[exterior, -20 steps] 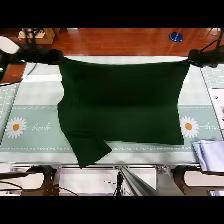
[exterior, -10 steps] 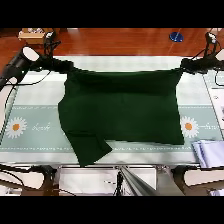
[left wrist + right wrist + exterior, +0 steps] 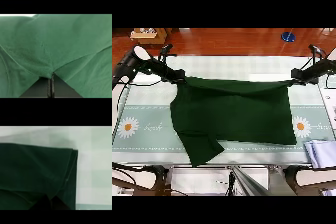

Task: Fold the shirts.

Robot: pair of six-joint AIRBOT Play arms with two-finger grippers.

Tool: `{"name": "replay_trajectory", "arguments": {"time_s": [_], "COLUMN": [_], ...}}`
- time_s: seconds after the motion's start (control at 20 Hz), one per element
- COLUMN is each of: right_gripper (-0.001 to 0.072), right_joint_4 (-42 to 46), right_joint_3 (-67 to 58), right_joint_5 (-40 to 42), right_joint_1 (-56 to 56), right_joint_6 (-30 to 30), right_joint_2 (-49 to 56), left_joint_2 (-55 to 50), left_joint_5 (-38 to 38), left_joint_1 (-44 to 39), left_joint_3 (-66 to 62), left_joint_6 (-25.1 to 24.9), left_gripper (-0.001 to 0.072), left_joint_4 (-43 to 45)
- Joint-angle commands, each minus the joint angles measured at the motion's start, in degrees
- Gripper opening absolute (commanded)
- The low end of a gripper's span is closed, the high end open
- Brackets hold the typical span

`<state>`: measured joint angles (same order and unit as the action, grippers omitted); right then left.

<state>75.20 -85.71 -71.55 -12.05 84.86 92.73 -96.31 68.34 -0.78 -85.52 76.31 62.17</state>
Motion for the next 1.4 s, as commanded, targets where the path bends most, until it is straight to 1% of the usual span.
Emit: {"name": "replay_trajectory", "arguments": {"time_s": [0.0, 0.1, 0.15, 0.2, 0.25, 0.3, 0.35, 0.4, 0.45, 0.5, 0.6, 0.7, 0.8, 0.85, 0.9, 0.95, 1.05, 1.2, 1.35], "right_gripper": [0.0020, 0.0021, 0.0035, 0.0190, 0.0353, 0.0376, 0.0376, 0.0374, 0.0365, 0.0365, 0.0365, 0.0368, 0.0370, 0.0390, 0.0446, 0.0455, 0.0455, 0.0454, 0.0454], "right_joint_4": [0.4, 0.5, 0.8, 2.0, 2.6, 4.2, 8.6, 15.7, 19.9, 19.4, 15.9, 10.6, 2.8, 0.4, 0.1, -0.1, -4.0, -9.4, -10.3], "right_joint_3": [0.1, 0.1, 0.1, 0.1, 0.1, 0.1, 0.1, 0.1, 0.3, 1.2, 6.8, 16.1, 24.2, 28.1, 31.3, 34.0, 37.4, 38.4, 38.4], "right_joint_5": [-3.1, -4.3, -4.6, -5.3, -7.0, -9.3, -13.1, -17.5, -19.5, -20.1, -19.3, -18.2, -13.1, -10.1, -7.8, -6.3, -5.0, -4.5, -5.0], "right_joint_1": [0.4, 0.3, 0.3, 0.3, 0.3, 0.3, 0.3, 0.2, -1.2, -3.2, -7.7, -13.1, -17.9, -20.1, -21.8, -23.7, -26.6, -27.5, -27.5], "right_joint_6": [2.2, 2.6, 2.6, 2.5, 0.7, -2.8, -6.7, -7.7, -4.9, -4.5, -4.6, -5.8, -8.7, -10.7, -11.5, -11.5, -11.5, -12.2, -12.2], "right_joint_2": [1.1, 1.7, 1.7, 1.5, 1.1, 0.4, -0.5, -1.2, -2.3, -3.9, -8.5, -15.0, -21.9, -25.2, -27.8, -29.6, -31.4, -32.0, -32.0], "left_joint_2": [-1.2, -1.4, -1.3, -1.3, -1.3, -1.2, -0.9, -0.2, 0.7, 2.1, 7.2, 13.7, 20.9, 24.0, 27.0, 29.4, 31.6, 31.5, 31.5], "left_joint_5": [1.8, 1.8, 2.1, 3.8, 6.3, 9.8, 13.5, 17.8, 20.6, 22.2, 21.4, 21.3, 21.1, 20.9, 20.9, 20.6, 18.2, 15.2, 12.4], "left_joint_1": [0.0, 0.0, 0.0, 0.1, 0.4, 1.1, 2.1, 3.7, 5.6, 8.0, 12.9, 17.4, 22.8, 25.4, 28.3, 30.9, 35.2, 35.5, 31.8], "left_joint_3": [-0.1, -0.1, -0.3, -0.9, -1.8, -3.0, -4.0, -3.9, -3.2, -1.6, 5.8, 16.2, 27.8, 33.1, 38.8, 43.8, 51.3, 55.2, 55.3], "left_joint_6": [2.5, 3.1, 3.0, 2.1, 0.2, -0.9, -1.4, -2.3, -1.6, -1.6, -2.3, -3.9, -6.3, -8.0, -9.9, -11.4, -11.8, -11.8, -11.1], "left_gripper": [0.0033, 0.0037, 0.0085, 0.0248, 0.0421, 0.0530, 0.0544, 0.0544, 0.0543, 0.0543, 0.0543, 0.0544, 0.0544, 0.0544, 0.0544, 0.0544, 0.0544, 0.0544, 0.0544], "left_joint_4": [0.4, 0.4, 0.3, 0.4, 0.5, 1.4, 3.0, 5.2, 6.5, 6.0, 4.2, 3.7, 3.3, 2.3, 0.2, -2.2, -5.6, -5.7, -6.0]}}
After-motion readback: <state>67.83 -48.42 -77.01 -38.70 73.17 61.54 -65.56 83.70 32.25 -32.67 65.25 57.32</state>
